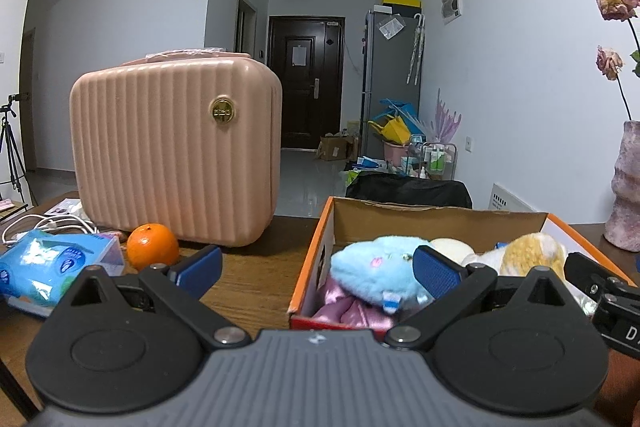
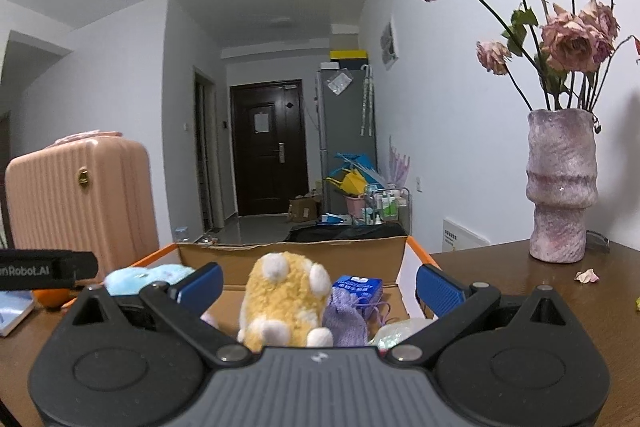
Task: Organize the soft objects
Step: 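Move both open grippers back, the right toward the pink-and-cream sponge block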
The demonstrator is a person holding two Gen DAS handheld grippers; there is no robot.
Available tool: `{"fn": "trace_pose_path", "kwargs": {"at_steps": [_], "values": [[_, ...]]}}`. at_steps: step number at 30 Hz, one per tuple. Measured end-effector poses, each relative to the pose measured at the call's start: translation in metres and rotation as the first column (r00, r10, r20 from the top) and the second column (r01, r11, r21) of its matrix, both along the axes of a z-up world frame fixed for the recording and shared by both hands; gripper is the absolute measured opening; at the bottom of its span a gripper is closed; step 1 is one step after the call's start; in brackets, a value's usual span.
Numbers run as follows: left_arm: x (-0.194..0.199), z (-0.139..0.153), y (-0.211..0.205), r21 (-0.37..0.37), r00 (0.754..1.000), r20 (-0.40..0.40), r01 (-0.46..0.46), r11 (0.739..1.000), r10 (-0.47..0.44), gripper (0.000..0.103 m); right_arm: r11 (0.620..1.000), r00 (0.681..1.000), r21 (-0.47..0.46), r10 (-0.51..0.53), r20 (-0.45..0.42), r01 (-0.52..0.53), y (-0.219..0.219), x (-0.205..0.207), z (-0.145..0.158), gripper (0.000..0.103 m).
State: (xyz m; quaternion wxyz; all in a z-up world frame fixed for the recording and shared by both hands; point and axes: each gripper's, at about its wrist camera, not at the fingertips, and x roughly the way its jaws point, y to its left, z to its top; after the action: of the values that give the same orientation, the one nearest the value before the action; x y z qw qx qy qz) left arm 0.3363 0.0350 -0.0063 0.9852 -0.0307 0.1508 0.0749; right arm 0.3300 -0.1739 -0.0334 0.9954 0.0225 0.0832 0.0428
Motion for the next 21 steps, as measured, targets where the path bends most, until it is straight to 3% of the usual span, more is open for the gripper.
{"fn": "trace_pose_path", "kwargs": {"at_steps": [21], "values": [[-0.08,-0.007,0.01,-0.012,0.998,-0.066,-0.002,1.0,0.001,0.103,0.994,0.996,-0.063,0.085,-0.019,-0.086,-0.015,-0.087,0.0,0.103]]}}
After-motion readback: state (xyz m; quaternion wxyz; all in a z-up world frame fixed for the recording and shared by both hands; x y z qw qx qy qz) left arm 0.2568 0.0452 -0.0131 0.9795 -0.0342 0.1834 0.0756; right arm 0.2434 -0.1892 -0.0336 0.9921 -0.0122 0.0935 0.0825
